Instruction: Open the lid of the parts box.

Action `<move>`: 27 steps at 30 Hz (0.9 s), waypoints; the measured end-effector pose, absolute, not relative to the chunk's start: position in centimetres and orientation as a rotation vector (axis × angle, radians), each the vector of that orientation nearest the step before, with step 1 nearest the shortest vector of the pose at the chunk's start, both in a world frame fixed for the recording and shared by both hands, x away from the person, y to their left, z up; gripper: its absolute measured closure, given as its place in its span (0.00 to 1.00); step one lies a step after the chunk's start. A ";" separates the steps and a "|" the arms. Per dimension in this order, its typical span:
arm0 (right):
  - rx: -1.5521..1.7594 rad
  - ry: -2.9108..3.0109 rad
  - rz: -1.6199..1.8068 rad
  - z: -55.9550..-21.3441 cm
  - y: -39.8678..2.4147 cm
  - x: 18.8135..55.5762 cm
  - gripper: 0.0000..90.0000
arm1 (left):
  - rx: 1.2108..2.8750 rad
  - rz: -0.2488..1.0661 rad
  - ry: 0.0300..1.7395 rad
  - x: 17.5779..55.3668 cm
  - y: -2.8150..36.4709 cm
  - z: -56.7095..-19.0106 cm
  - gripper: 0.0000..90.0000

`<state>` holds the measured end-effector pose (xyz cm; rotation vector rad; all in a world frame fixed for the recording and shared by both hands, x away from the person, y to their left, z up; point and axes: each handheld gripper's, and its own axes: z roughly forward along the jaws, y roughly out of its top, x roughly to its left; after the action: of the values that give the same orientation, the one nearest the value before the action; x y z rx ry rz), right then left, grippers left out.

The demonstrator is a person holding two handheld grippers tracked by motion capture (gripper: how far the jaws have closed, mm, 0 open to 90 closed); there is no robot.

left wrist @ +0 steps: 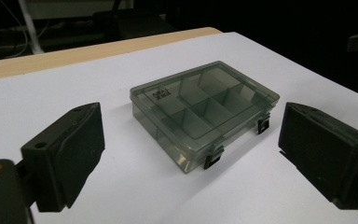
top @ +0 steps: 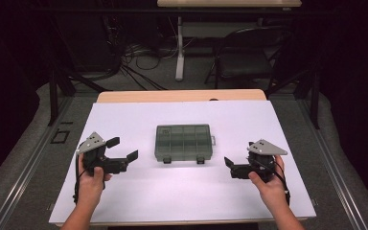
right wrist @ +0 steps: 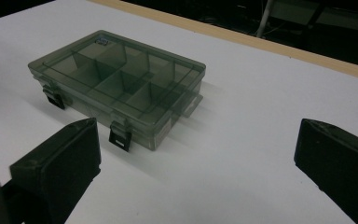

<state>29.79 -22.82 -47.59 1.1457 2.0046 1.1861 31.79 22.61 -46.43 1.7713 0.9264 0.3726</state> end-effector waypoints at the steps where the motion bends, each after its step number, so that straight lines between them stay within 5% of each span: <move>1: 1.146 2.002 1.195 -47.5 -22.6 30.0 0.00 | 1.780 0.364 0.926 32.0 22.5 -46.3 0.05; 27: 1.138 2.037 1.166 -47.6 -18.0 34.4 0.06 | 1.913 0.356 0.925 36.2 16.8 -47.3 0.02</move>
<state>34.37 -18.02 -47.56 1.1383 2.0375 1.1660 36.15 16.84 -47.34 1.9125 0.9246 0.3564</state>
